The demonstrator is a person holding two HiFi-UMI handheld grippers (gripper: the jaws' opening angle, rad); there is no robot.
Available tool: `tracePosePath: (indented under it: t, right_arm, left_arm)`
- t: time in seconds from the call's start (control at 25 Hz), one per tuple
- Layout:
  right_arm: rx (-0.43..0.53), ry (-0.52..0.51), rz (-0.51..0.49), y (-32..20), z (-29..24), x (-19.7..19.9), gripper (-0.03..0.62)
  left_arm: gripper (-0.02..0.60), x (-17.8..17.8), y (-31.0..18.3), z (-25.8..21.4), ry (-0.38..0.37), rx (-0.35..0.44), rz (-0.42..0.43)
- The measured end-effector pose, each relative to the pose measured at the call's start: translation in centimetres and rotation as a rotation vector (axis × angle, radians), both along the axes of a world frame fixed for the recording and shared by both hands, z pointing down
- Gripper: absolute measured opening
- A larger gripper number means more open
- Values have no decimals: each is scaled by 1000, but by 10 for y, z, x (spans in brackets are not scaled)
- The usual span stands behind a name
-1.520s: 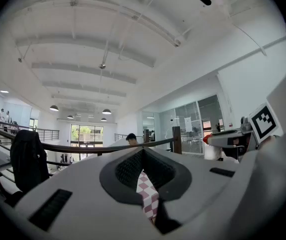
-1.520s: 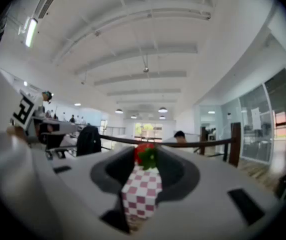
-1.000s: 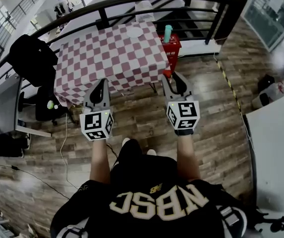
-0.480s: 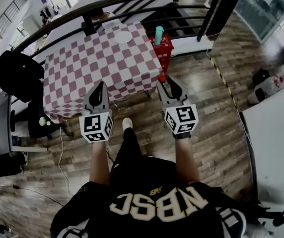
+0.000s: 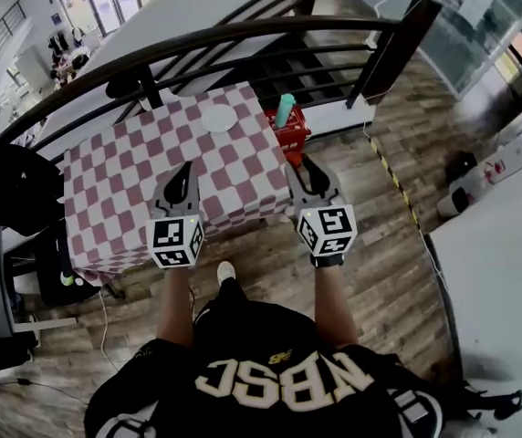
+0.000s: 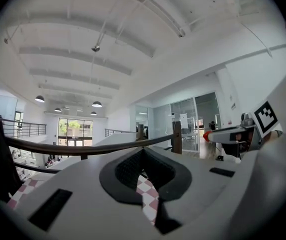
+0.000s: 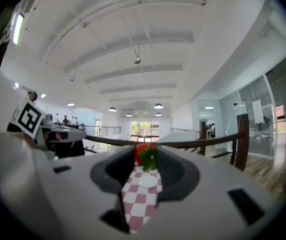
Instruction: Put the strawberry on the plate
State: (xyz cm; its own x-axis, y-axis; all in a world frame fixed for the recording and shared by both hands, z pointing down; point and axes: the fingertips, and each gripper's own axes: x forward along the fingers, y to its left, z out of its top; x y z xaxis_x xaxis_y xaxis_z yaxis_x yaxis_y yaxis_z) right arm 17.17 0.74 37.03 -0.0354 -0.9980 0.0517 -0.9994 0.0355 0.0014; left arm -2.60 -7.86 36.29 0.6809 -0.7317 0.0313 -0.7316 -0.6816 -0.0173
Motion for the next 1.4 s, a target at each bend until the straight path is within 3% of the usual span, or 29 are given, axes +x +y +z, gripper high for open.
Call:
tracePosePath:
  t: [0.2, 0.48, 0.84, 1.08, 1.4]
  right_arm:
    - [-27, -9, 11, -70, 6, 3, 141]
    - [-51, -24, -31, -158, 21, -26, 142]
    - [-154, -29, -115, -193, 75, -63, 142]
    - [-225, -20, -125, -203, 107, -42, 142]
    - [-427, 36, -75, -201, 192, 26, 143]
  left_arm:
    - [15, 4, -54, 15, -15, -32, 33]
    - [15, -20, -111, 31, -52, -38, 13]
    - [15, -42, -134, 78, -48, -138, -20]
    - [15, -43, -152, 105, -75, -196, -49]
    - [15, -21, -190, 145, -108, -266, -25]
